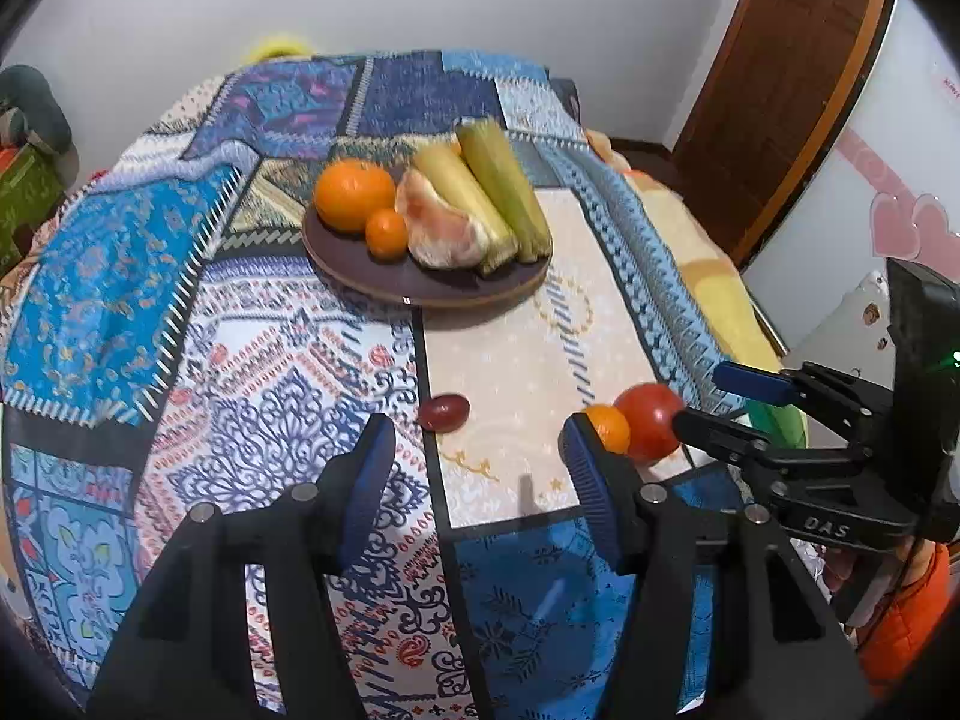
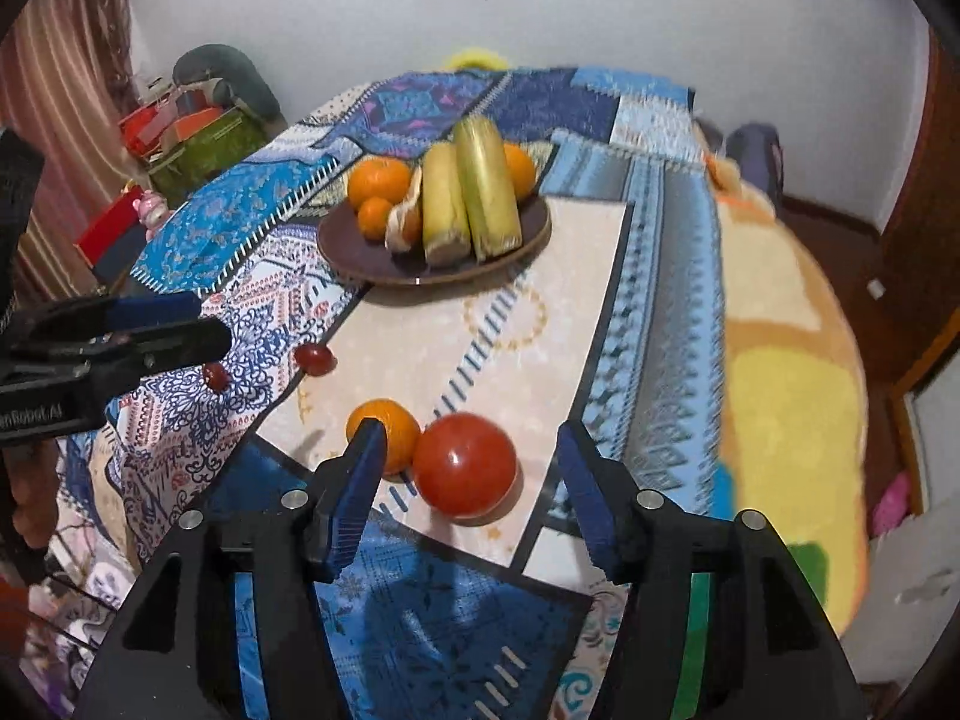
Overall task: Organize fruits
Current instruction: 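Grasp a tangerine with the left tool while the right tool grasps the red tomato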
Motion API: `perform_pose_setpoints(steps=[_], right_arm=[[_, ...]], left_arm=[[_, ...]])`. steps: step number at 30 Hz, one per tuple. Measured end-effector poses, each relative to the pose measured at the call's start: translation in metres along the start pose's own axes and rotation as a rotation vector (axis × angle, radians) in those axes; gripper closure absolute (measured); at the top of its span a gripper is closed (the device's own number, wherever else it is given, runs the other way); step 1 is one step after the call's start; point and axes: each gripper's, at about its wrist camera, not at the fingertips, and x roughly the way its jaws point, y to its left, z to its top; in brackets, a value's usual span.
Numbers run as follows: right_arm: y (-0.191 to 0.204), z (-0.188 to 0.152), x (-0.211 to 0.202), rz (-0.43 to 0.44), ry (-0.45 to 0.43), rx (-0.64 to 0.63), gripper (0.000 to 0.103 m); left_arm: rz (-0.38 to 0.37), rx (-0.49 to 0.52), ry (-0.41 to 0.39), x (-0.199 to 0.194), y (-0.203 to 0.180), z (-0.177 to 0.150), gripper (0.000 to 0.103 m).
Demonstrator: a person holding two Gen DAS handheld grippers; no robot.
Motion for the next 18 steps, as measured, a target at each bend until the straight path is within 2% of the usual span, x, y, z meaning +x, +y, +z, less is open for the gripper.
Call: perform_pose_setpoints(steps=[7, 12, 18], right_arm=[[-0.006, -0.007, 0.026, 0.041, 0.066, 0.039, 0.048], [-0.011, -0.008, 0.028, 0.086, 0.06, 0.055, 0.059], [-0.017, -0.006, 0.021, 0.04, 0.027, 0.057, 0.061]], left_arm=[[-0.014, 0.009, 0.048, 0.021, -0.005, -0.002, 0.045], [-0.031, 0.024, 0.07, 0.032, -0.015, -0.002, 0.045], [-0.054, 0.053, 0.084, 0.041, -0.032, 0.0, 0.045]])
